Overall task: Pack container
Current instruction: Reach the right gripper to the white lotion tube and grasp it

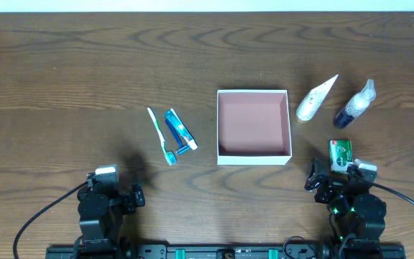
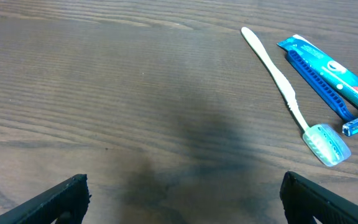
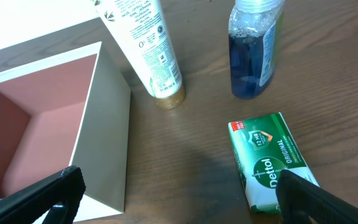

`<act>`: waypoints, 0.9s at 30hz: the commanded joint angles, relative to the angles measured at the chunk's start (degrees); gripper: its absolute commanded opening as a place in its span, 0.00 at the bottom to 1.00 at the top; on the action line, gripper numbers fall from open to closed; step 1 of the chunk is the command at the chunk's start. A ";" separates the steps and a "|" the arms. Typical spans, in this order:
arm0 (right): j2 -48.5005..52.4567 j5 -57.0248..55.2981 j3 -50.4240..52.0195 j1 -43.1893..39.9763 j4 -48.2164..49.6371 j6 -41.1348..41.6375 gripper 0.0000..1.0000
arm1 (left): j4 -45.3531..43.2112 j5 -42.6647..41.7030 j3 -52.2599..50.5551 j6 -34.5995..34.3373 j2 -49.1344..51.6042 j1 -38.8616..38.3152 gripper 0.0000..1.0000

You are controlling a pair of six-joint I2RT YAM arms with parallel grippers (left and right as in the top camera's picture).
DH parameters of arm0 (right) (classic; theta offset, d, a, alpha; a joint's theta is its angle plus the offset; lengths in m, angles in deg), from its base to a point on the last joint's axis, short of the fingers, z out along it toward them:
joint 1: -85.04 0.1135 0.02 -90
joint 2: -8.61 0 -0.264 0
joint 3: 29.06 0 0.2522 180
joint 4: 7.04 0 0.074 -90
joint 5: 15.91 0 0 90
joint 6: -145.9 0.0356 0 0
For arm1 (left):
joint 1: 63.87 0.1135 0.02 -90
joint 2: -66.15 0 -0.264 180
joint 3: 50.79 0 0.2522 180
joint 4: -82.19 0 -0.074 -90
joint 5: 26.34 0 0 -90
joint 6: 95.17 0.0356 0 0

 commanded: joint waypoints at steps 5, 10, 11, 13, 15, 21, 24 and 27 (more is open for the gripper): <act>-0.46 -1.14 0.20 0.50 0.59 0.15 0.99 | -0.09 0.02 -0.74 -0.92 -0.39 0.46 0.98; -0.07 6.03 -1.09 0.50 8.17 -0.31 0.99 | -0.07 0.02 -0.74 -0.92 -0.39 0.46 0.98; 0.79 6.45 -2.03 0.50 9.05 -0.28 0.99 | -0.09 0.02 -0.74 -0.92 -0.39 0.46 0.98; 4.26 6.43 -5.51 0.50 8.50 -0.96 0.99 | -0.09 0.02 -0.74 -0.92 -0.39 0.46 0.98; 9.53 6.40 -9.81 0.50 8.07 -3.19 0.99 | -0.09 0.02 -0.74 -0.92 -0.39 0.46 0.98; 34.75 5.95 -33.77 0.52 -1.40 -6.80 0.99 | -0.09 0.02 -0.74 -0.92 -0.39 0.46 0.98; 49.00 6.82 -51.93 0.55 -13.77 -6.71 0.99 | -0.09 0.02 -0.74 -0.92 -0.39 0.46 0.98; 58.97 14.51 -67.08 0.70 -23.26 -6.73 0.99 | -0.09 0.02 -0.74 -0.92 -0.39 0.46 0.98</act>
